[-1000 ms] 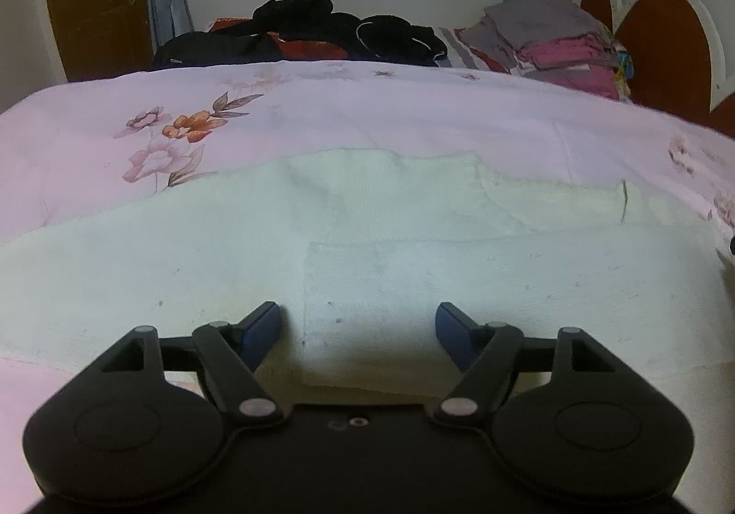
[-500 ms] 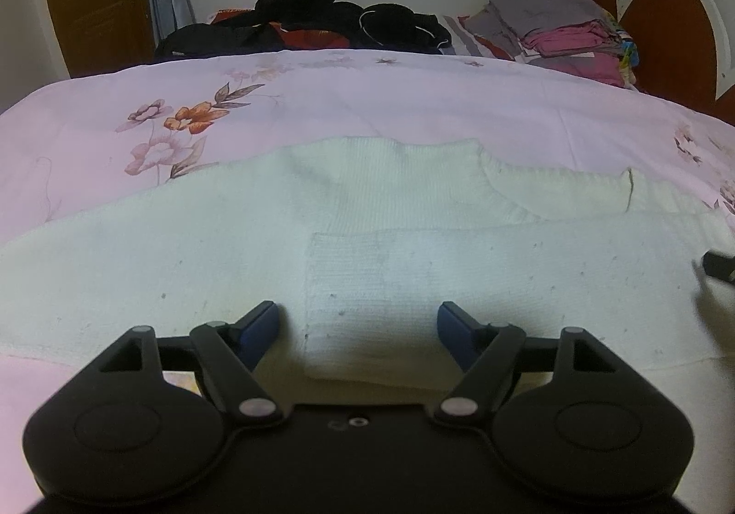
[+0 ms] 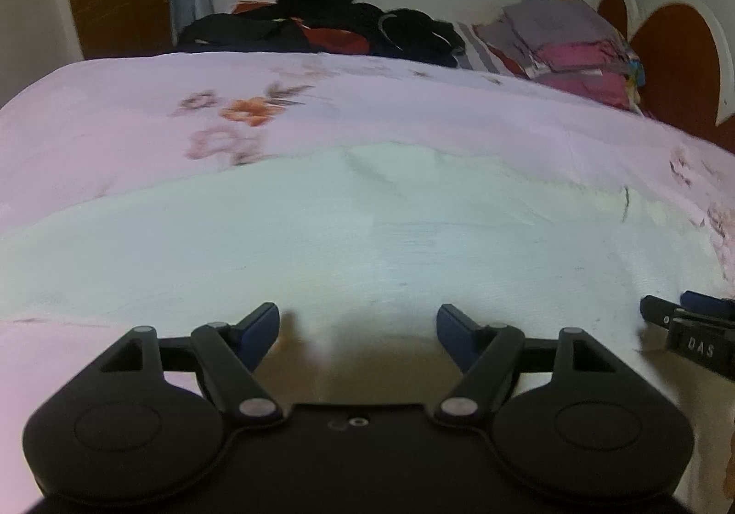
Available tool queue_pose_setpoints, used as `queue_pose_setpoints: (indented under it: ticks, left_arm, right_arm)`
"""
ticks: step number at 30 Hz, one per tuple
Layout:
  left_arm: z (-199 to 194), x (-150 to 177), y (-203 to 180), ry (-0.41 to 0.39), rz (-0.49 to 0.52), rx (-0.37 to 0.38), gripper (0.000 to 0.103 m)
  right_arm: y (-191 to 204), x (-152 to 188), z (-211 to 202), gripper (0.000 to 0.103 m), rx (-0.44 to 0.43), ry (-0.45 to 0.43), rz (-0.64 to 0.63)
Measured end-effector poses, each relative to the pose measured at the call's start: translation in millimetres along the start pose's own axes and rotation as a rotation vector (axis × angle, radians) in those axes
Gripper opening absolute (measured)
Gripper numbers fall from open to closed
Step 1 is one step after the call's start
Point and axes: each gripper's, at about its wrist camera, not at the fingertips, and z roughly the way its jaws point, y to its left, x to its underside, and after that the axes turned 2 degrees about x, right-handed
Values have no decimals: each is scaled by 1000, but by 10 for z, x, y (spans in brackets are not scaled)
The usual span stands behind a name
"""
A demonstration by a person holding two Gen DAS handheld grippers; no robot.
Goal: Fold small clothes
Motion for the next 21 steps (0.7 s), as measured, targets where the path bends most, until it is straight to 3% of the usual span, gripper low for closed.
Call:
queue_pose_setpoints:
  ticks: [4,13,21]
  left_arm:
    - [-258,35,391,-22,-63,-19,76]
    - [-599,242,1685,-28,-324,-86,78]
    - [-601,349,2718,-51,-507,-122,64]
  right_arm:
    - [166,-50,-176,53,-79,-41,20]
    - [943,-61,-365,53,-206,-61,-48]
    - [1452,-56,-379,54,-243,-64,-85]
